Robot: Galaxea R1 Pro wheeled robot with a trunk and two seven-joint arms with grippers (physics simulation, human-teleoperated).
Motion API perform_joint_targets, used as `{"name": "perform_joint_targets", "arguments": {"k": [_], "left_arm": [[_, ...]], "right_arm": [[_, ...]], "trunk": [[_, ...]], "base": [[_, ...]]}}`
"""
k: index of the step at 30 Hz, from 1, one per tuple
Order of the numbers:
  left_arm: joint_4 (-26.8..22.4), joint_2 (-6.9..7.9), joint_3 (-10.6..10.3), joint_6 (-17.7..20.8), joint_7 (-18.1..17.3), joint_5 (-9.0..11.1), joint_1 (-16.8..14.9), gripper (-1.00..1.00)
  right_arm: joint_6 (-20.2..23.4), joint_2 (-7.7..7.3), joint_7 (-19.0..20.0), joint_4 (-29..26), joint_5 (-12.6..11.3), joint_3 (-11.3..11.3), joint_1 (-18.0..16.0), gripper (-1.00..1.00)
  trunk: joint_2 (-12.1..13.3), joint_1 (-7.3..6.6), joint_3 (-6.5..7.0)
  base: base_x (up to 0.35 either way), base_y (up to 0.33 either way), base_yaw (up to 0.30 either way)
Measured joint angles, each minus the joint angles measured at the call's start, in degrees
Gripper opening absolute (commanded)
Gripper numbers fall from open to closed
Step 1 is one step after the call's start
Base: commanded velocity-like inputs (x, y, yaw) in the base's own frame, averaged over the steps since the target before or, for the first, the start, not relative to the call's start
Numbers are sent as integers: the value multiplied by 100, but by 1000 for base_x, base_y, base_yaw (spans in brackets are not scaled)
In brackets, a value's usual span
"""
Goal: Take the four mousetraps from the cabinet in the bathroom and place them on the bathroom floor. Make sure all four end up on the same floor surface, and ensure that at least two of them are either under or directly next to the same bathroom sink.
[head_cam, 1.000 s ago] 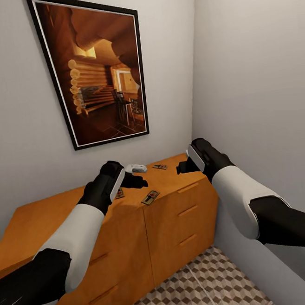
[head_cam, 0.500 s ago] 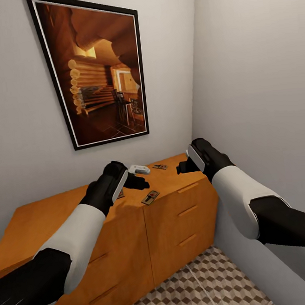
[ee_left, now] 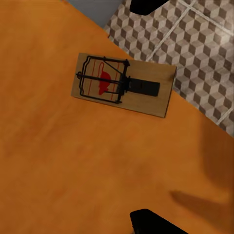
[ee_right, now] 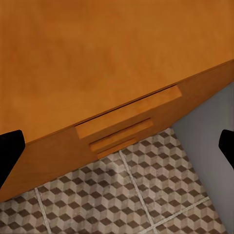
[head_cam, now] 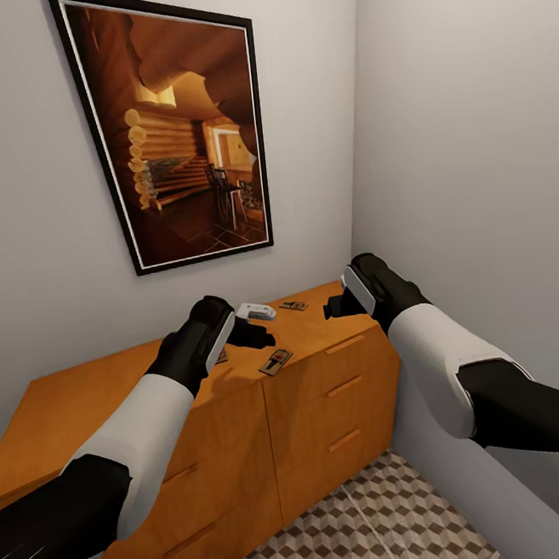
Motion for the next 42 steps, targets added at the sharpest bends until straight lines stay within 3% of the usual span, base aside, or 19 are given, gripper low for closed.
{"name": "perform_joint_targets", "arguments": {"k": [42], "left_arm": [[9,-31,1,-29,-13,-55,0,100]], "right_arm": [[0,7,0,2,0,0,0,100]], "trunk": [[0,0,0]], "base": [[11,-6,0]]}}
